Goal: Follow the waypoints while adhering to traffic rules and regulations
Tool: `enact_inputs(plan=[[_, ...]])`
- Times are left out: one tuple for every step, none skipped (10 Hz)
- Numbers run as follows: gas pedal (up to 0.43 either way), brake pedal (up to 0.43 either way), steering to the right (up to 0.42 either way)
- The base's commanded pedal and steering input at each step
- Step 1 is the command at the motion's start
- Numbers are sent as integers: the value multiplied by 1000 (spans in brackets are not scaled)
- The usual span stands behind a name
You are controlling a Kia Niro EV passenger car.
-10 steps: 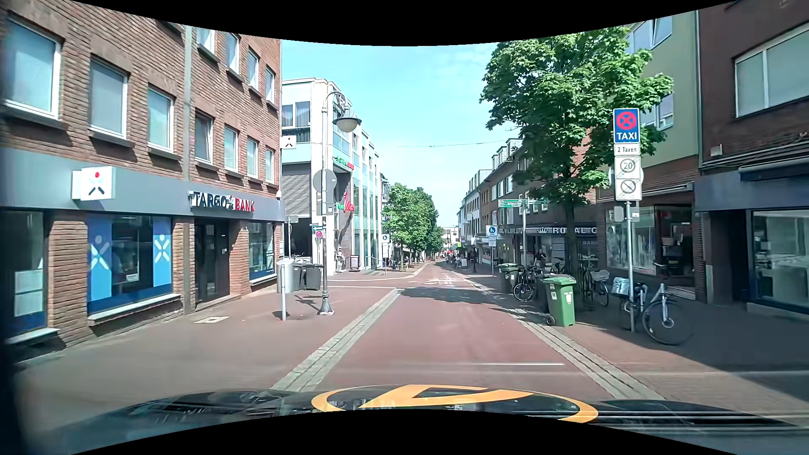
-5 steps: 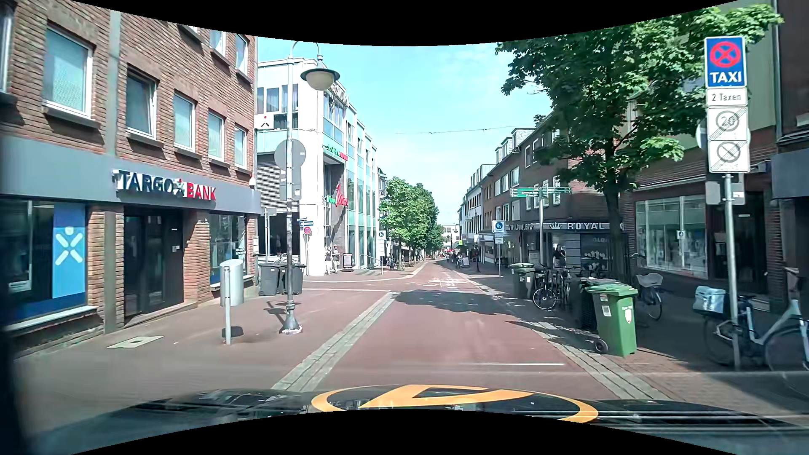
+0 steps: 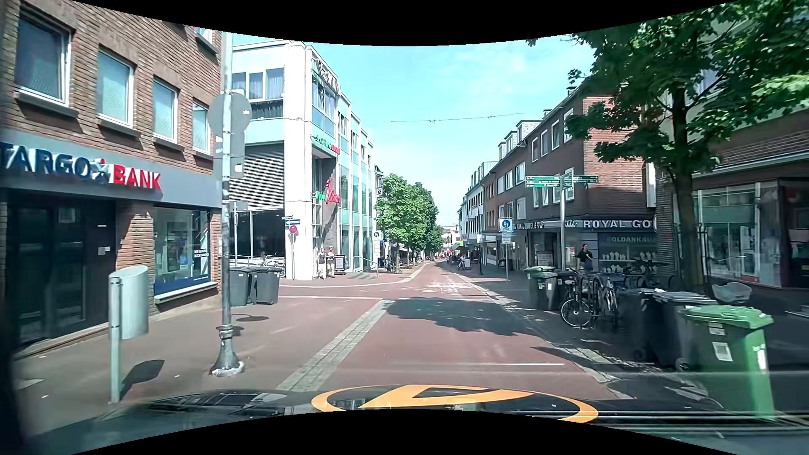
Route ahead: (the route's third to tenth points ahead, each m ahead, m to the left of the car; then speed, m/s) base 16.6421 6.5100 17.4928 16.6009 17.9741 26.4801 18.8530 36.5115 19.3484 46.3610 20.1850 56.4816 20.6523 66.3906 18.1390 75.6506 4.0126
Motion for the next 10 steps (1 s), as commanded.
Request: enact_inputs(plan=[[0, 256, 5], [0, 262, 5], [0, 268, 6], [0, 268, 8], [0, 280, 10], [0, 280, 11], [0, 274, 11], [0, 274, 11], [0, 274, 13], [0, 268, 15]])
